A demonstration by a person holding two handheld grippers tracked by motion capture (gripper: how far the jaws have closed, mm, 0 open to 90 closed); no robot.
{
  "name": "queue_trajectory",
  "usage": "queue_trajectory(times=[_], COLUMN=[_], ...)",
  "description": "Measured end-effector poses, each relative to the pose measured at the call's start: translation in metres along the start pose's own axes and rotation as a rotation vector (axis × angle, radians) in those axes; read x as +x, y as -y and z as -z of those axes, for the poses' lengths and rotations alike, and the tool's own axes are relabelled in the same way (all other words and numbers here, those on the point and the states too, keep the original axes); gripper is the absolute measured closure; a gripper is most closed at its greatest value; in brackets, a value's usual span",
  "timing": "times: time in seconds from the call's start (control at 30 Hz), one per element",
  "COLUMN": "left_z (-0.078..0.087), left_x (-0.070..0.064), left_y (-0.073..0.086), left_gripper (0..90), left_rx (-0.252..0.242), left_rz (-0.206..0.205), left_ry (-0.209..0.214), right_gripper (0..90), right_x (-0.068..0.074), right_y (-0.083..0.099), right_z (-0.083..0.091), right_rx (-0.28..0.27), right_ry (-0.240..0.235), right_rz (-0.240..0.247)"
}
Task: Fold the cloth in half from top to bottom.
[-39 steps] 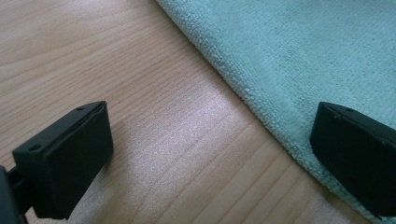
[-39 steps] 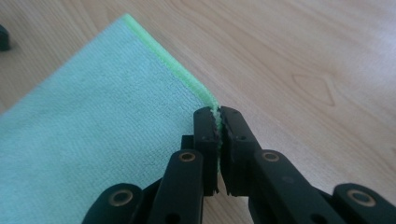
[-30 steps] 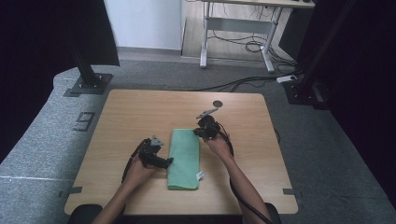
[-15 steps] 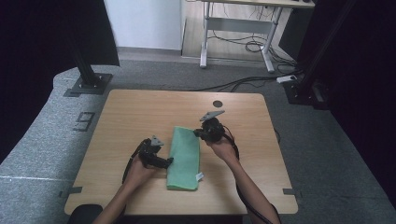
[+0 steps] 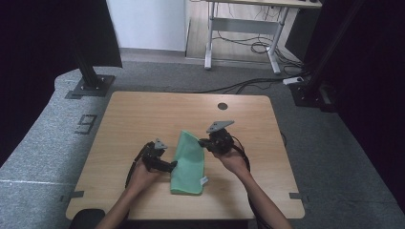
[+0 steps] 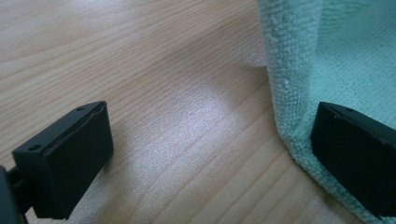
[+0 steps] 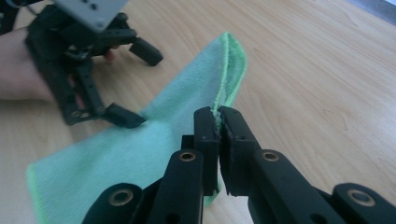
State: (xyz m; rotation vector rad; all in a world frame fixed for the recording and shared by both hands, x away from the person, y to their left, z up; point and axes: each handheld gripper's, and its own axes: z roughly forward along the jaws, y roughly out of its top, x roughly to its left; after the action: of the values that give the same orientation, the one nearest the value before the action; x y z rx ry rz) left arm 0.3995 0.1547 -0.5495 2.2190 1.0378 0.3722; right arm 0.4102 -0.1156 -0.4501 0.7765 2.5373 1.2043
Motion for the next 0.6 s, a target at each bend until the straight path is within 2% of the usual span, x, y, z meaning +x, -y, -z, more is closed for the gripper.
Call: queue_trajectory(times=[0.33,0.6], left_z=[0.0,0.0], left_x=[0.0,0.0], left_y=[0.0,0.0], left_gripper=[0.0,0.0], left_rx=[0.002,0.004], left_rz=[0.002,0.004], left_ry=[-0.004,-0.006], right_gripper=[84.9,84.9], right_x=[0.022,0.034], right_y=[0.015,0.031], right_z=[0.012,0.014], right_rx=[0.003,0.016], right_ry=[-0.039,-0.073], right_rz=[0.029,0.024])
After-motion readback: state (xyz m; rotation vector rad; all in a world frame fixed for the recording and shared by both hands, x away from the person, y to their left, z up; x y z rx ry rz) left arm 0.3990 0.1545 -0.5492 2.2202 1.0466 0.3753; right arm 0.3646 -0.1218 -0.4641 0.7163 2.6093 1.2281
